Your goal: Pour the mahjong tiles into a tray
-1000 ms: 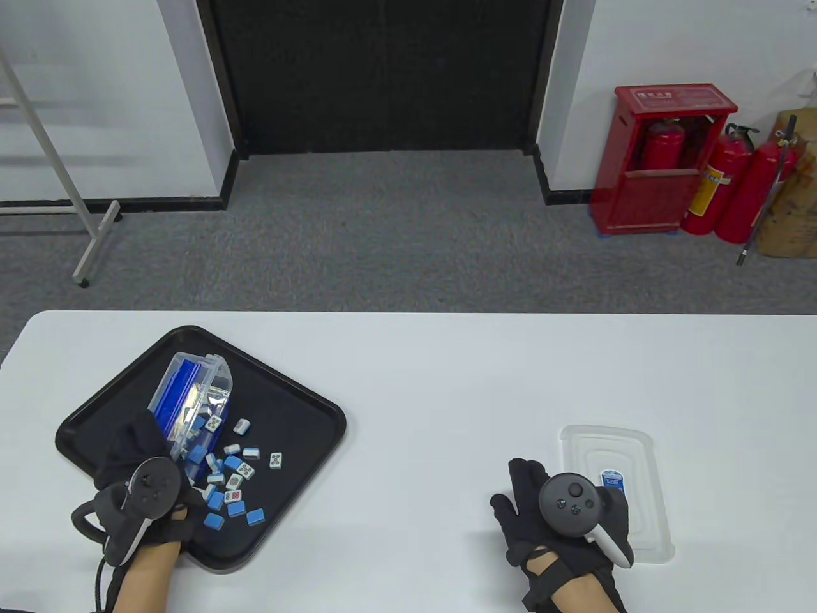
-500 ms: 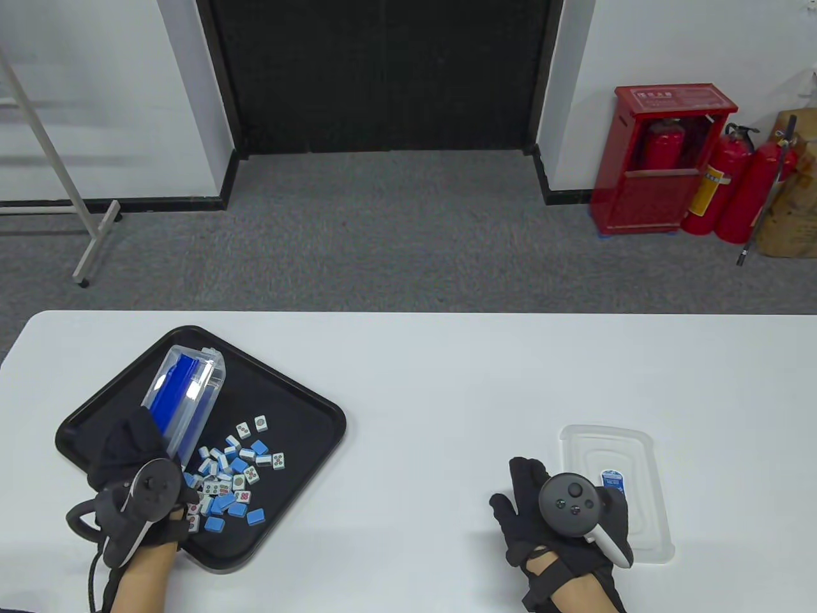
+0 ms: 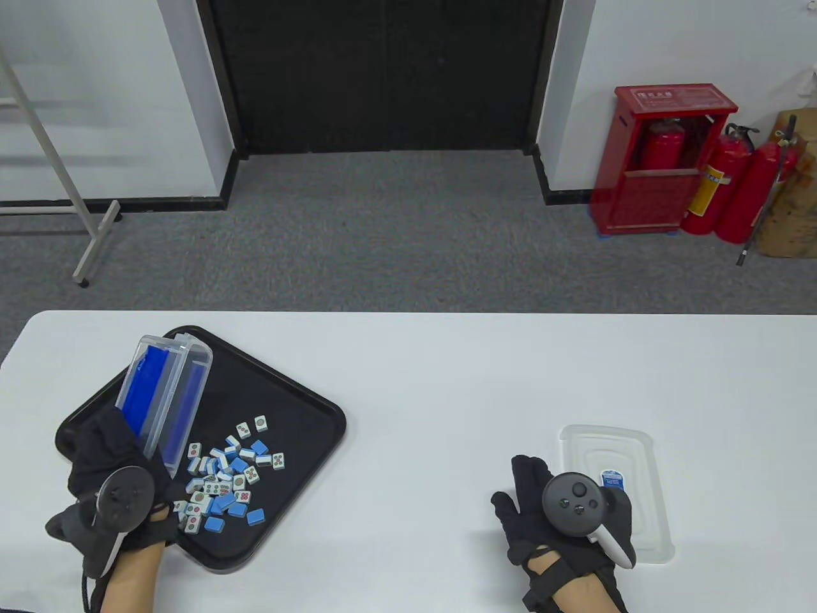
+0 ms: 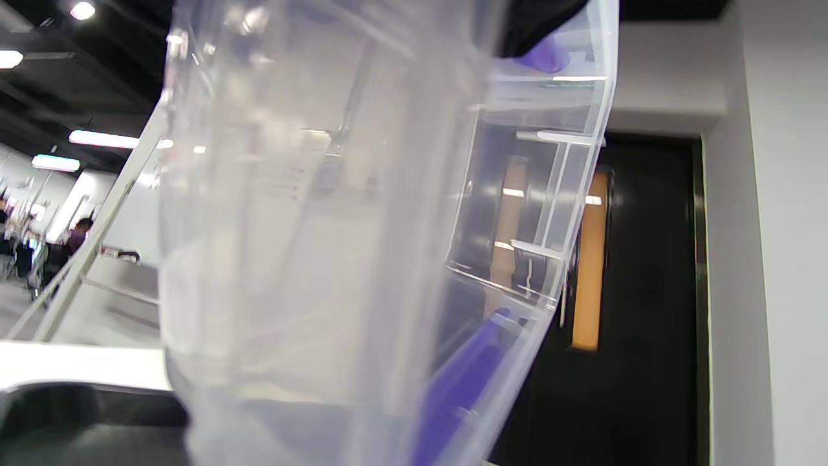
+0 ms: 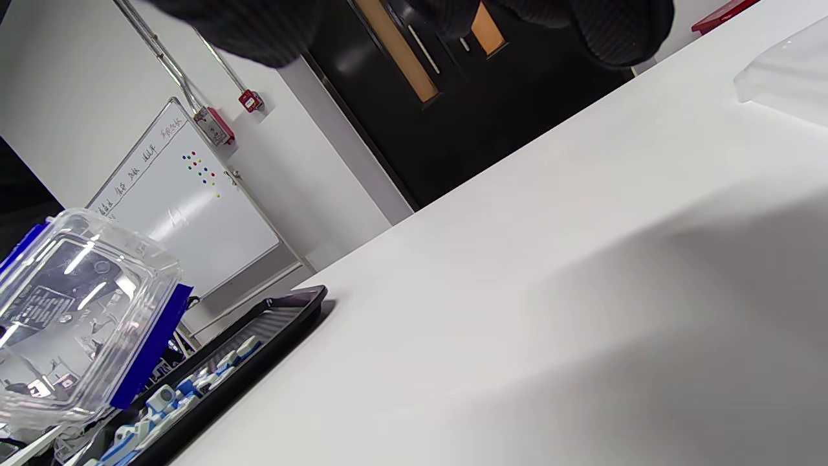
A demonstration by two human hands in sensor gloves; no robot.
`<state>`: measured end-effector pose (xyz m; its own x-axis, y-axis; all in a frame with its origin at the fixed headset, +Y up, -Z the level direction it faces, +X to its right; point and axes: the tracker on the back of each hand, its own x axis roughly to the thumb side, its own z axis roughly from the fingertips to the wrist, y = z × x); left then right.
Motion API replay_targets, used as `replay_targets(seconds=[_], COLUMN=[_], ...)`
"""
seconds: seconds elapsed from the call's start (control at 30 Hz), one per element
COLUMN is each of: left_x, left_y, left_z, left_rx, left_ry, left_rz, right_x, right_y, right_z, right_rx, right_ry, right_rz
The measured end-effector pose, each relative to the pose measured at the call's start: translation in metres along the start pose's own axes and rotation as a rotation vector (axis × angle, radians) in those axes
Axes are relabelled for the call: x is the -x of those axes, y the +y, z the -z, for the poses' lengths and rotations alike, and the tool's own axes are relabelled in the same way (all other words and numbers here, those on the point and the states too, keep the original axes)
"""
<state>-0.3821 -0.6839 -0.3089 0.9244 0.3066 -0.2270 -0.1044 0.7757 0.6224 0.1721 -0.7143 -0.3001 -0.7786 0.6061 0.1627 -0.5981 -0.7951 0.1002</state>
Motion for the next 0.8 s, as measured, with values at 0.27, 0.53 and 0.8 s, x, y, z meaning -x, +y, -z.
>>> replay_targets(seconds=[0.27, 0.53, 0.8], left_x=[-0.047, -0.148, -0.192], left_y=[-0.031, -0.067, -0.100], left_z=[-0.035, -0.082, -0.110], left_rx=[0.446, 1.006, 1.133], left_ry=[0.410, 0.231, 0.200], left_rz=[-1.051, -0.819, -0.559], right_x=[0.002, 0.013, 0.025], right_y=[-0.007, -0.010, -0.011], right_z=[-0.002, -0.002, -0.001], right_rx=[0.042, 0.059, 0.062], right_ry=[0.004, 0.044, 0.086], right_rz=[0.036, 0.066, 0.089])
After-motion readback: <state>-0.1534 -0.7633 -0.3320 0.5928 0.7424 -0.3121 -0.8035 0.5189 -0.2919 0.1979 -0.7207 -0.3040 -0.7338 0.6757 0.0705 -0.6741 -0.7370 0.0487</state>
